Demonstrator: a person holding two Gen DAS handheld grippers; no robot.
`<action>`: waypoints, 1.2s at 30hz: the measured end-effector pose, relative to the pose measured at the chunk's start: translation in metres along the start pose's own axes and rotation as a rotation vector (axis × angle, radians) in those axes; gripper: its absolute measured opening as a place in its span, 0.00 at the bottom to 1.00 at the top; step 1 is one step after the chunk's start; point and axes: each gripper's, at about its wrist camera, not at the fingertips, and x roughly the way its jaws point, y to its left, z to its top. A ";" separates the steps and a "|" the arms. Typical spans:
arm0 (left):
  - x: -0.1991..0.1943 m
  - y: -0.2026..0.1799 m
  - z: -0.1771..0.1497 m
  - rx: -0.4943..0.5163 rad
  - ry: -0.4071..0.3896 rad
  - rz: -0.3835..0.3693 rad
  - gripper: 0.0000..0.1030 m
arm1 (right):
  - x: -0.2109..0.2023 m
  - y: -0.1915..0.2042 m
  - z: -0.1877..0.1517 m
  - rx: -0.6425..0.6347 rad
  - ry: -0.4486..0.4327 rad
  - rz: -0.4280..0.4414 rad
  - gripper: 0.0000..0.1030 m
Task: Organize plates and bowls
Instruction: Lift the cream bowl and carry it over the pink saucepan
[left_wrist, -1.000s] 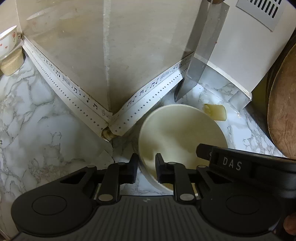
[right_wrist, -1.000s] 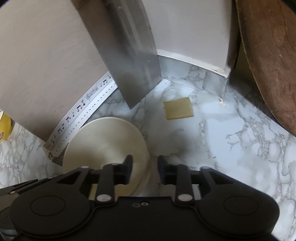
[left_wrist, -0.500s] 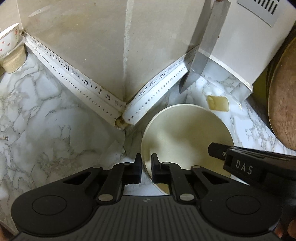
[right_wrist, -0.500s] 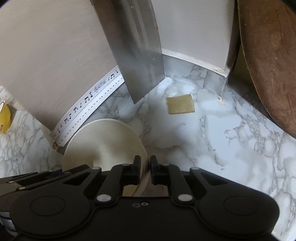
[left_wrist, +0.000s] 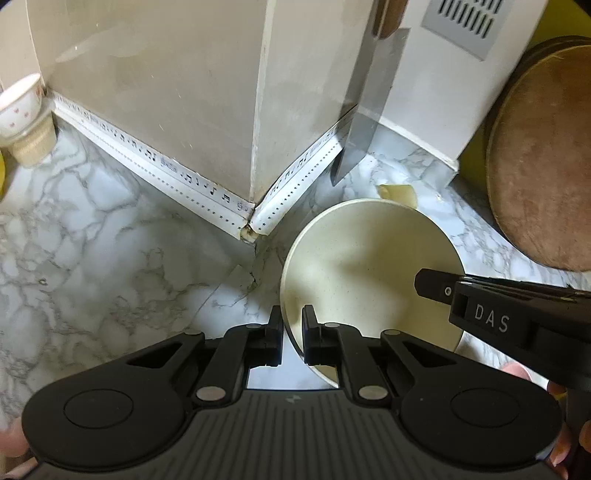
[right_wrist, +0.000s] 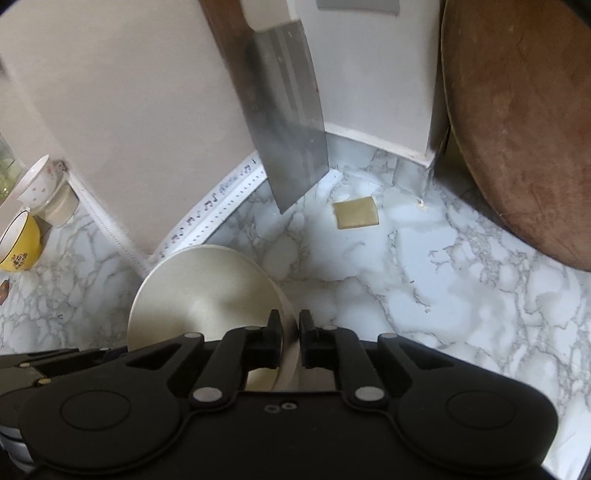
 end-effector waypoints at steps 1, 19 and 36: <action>-0.006 0.001 -0.001 0.006 -0.002 -0.002 0.09 | -0.005 0.002 -0.001 -0.001 -0.007 -0.002 0.10; -0.103 0.052 -0.051 0.079 -0.029 -0.009 0.09 | -0.084 0.071 -0.054 -0.016 -0.047 0.018 0.10; -0.158 0.122 -0.105 0.054 -0.019 0.028 0.09 | -0.116 0.155 -0.106 -0.088 -0.046 0.063 0.11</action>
